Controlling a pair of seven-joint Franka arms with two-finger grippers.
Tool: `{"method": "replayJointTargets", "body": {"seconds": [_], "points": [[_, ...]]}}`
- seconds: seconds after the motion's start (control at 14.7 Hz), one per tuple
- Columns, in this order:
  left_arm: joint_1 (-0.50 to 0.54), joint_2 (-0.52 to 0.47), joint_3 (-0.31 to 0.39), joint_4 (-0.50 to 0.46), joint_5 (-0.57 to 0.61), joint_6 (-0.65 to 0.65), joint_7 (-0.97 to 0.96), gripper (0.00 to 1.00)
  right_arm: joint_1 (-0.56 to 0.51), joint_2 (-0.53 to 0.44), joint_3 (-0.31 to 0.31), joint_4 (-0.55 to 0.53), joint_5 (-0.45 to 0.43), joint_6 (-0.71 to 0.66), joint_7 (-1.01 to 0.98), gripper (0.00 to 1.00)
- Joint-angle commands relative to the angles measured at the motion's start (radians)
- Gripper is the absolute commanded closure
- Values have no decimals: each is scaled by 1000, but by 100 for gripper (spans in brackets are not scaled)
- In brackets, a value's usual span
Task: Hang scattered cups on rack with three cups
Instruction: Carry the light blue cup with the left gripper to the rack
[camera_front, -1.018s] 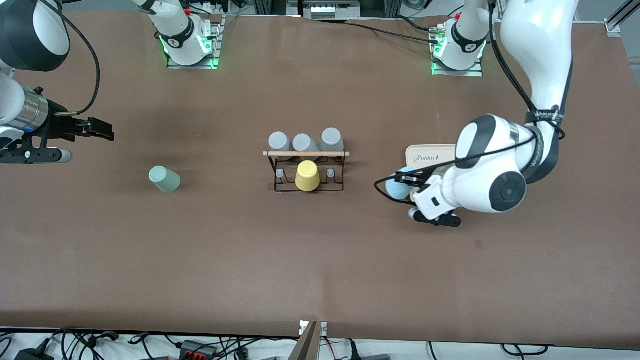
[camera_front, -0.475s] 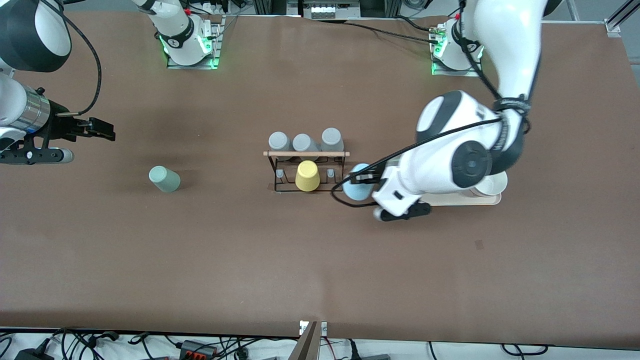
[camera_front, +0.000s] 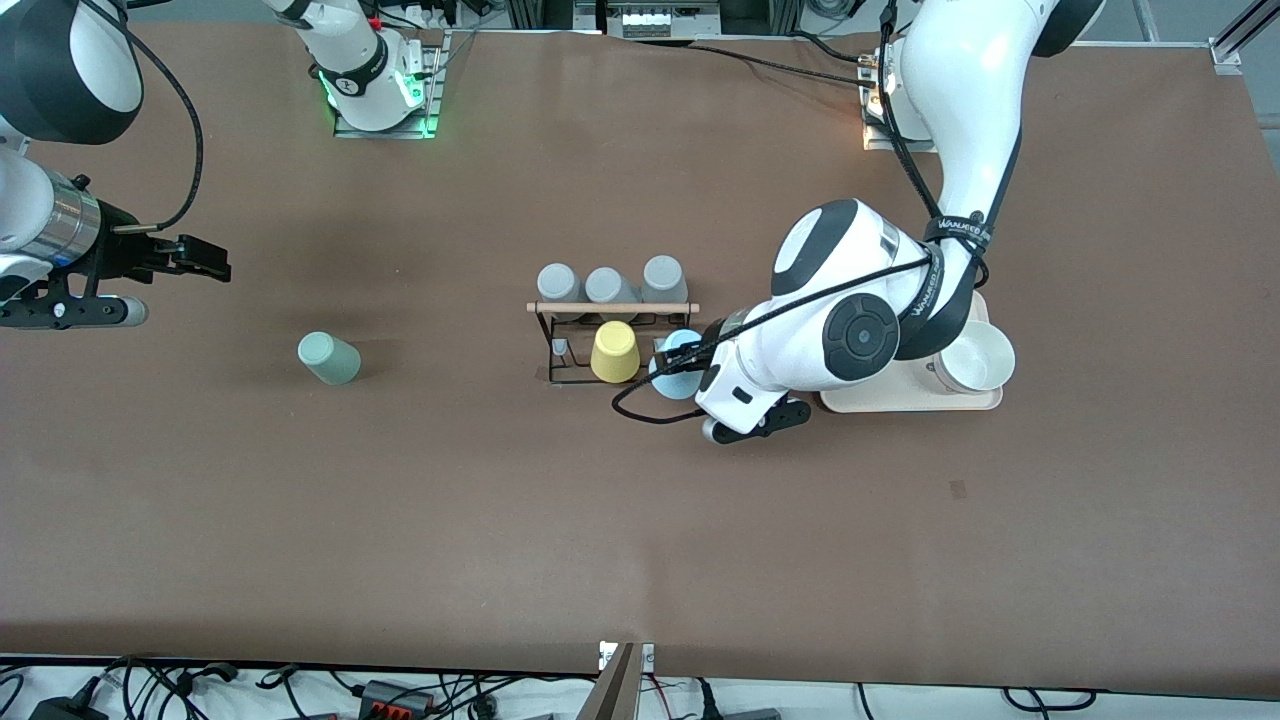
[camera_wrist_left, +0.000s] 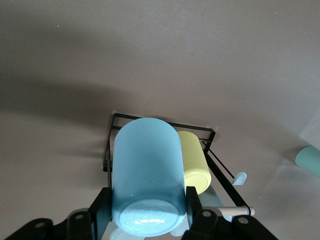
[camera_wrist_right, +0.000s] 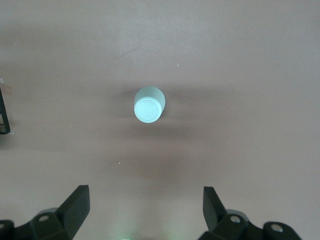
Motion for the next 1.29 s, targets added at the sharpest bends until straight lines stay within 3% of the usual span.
{"method": "replayJointTargets", "body": {"seconds": [0.0, 1.02, 1.09, 1.15, 1.22], "points": [[-4, 8, 8, 19, -24, -15, -13, 99, 6, -3, 2, 3, 5, -12, 1, 0], [-34, 85, 9, 15, -13, -3, 5, 97, -1, 3, 0, 2, 6, -9, -13, 0], [-39, 87, 11, 13, -11, -3, 7, 92, -1, 2, 0, 2, 6, -7, -13, 0], [-45, 90, 11, 15, -13, -3, 1, 67, -1, 3, 0, 2, 6, -7, -13, 0], [-41, 85, 18, 16, -11, -7, 4, 1, -1, 3, 0, 2, 6, -7, -13, 0]]}}
